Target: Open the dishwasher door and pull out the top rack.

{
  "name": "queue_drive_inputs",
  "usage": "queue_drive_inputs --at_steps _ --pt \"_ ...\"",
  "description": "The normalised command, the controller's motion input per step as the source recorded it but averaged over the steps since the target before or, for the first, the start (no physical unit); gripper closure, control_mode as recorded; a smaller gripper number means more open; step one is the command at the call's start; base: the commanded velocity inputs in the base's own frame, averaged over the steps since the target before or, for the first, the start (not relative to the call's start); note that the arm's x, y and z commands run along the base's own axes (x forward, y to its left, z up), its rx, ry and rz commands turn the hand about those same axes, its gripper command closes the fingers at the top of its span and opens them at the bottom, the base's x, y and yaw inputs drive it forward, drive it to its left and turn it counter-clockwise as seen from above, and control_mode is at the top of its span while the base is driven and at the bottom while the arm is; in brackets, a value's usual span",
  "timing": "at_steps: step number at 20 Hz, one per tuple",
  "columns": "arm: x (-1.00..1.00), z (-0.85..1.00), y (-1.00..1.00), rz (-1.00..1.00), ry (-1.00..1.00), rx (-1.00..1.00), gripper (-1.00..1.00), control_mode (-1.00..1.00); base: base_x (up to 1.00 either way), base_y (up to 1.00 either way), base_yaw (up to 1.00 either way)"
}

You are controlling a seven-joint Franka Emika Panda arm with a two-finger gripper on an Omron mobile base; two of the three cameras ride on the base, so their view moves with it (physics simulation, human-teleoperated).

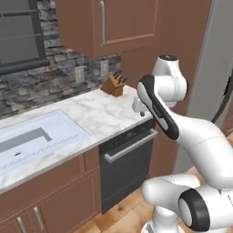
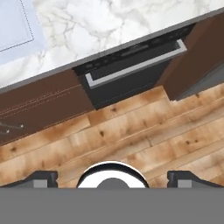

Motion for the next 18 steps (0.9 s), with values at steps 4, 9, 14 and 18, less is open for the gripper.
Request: queue_drive_inputs --at_steps 4,9,14,18 --pt "0.0 0.0 0.0 0.0 0.0 0.0 -1.0 1.0 0.22 0.5 -0.47" --pt "0.0 0.0 0.0 0.0 0.0 0.0 -1.0 1.0 0.23 0.48 -0.38" --pt "0.0 0.0 0.0 0.0 0.0 0.0 -1.0 1.0 -0.03 0.59 -0.22" --pt "0.0 0.0 0.0 0.0 0.0 0.0 -1.0 1.0 0.0 0.59 -0.13"
